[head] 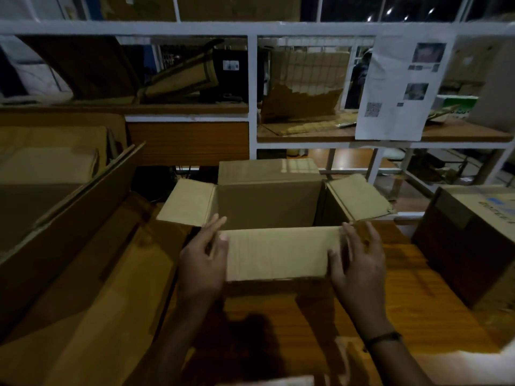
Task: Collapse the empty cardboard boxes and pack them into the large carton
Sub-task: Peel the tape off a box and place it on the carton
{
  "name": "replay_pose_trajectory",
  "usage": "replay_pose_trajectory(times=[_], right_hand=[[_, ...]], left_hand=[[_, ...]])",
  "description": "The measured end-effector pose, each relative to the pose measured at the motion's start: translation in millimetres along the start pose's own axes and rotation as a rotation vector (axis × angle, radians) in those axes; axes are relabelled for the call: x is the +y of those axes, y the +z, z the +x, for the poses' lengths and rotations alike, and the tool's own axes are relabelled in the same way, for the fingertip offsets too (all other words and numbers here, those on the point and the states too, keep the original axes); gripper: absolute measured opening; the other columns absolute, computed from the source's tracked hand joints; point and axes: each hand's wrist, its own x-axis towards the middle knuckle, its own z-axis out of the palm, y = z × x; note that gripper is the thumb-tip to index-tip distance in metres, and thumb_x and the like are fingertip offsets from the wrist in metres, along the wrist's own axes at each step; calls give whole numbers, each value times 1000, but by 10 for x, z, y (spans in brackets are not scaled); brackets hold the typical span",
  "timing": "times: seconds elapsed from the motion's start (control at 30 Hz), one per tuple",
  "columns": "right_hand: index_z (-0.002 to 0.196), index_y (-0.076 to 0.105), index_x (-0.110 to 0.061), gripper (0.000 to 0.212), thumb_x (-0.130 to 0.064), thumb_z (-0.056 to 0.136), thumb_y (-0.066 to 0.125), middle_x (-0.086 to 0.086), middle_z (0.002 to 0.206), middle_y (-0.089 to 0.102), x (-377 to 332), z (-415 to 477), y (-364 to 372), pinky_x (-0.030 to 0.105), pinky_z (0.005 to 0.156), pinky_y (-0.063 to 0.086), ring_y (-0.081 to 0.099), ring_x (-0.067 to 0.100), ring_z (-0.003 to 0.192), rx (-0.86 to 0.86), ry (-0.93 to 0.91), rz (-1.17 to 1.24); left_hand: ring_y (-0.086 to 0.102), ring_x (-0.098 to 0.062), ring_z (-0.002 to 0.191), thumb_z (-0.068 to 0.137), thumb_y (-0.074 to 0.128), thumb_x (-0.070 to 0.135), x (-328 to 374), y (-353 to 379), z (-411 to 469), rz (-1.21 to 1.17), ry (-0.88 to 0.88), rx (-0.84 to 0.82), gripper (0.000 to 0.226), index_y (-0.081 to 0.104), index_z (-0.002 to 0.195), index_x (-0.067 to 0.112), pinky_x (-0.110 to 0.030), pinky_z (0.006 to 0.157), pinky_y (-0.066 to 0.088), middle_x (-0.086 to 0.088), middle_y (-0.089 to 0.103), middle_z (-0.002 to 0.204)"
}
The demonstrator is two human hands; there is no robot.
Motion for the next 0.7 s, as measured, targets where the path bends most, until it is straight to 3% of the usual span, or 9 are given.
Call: replay_pose_trajectory(times=[0.07,0.1,0.17,0.23,0.33,0.4,0.57,0.7], right_hand=[[147,44,-29,55,-28,96,65,5,160,26,-56,4,-145,23,80,52,45,23,131,52,141,193],[145,44,-33,51,-29,98,64,5,157,32,-61,28,-194,18,74,47,46,16,126,69,172,285],[139,46,-37,43,-33,98,61,2,150,42,-118,83,-285,18,75,47,48,8,121,117,147,456],[141,49,-28,43,-31,99,60,-1,146,46,-212,152,-343,20,80,54,55,-2,116,173,79,585],[148,42,-20,56,-30,98,65,0,149,46,-332,303,-329,22,89,55,60,1,118,196,5,658],[150,39,-22,66,-39,93,66,0,152,42,-365,419,-244,29,95,54,58,12,126,177,-25,607],[145,44,-25,57,-38,94,67,4,156,35,-227,568,141,56,114,40,36,24,144,17,-108,149],[147,43,-29,61,-43,92,67,7,159,35,-69,497,340,53,125,14,23,29,151,-119,-201,-204]], left_hand=[[61,-11,116,106,53,28,7,-117,2,-163,-69,128,31,63,135,28,-32,82,57,5,61,137],[63,-10,112,106,51,30,-27,-162,14,-231,-104,182,28,64,132,28,-31,80,55,6,64,131],[64,-12,112,107,50,34,-108,-213,31,-348,-192,248,26,64,129,30,-35,85,55,9,65,126],[65,-11,111,107,49,35,-149,-218,10,-395,-233,253,26,63,127,27,-37,89,55,14,65,121],[67,-6,101,106,54,31,-140,-152,-50,-378,-208,252,16,63,118,25,-29,78,54,13,67,111],[65,0,94,103,59,29,-128,-83,-96,-303,-187,225,12,62,113,25,-23,69,50,9,67,110],[58,-18,118,94,72,26,-351,47,-148,-132,-99,87,32,61,122,36,-27,87,53,2,50,137],[47,-24,134,88,79,24,-486,71,-183,-60,-78,-52,61,52,138,46,-22,85,47,0,37,155]])
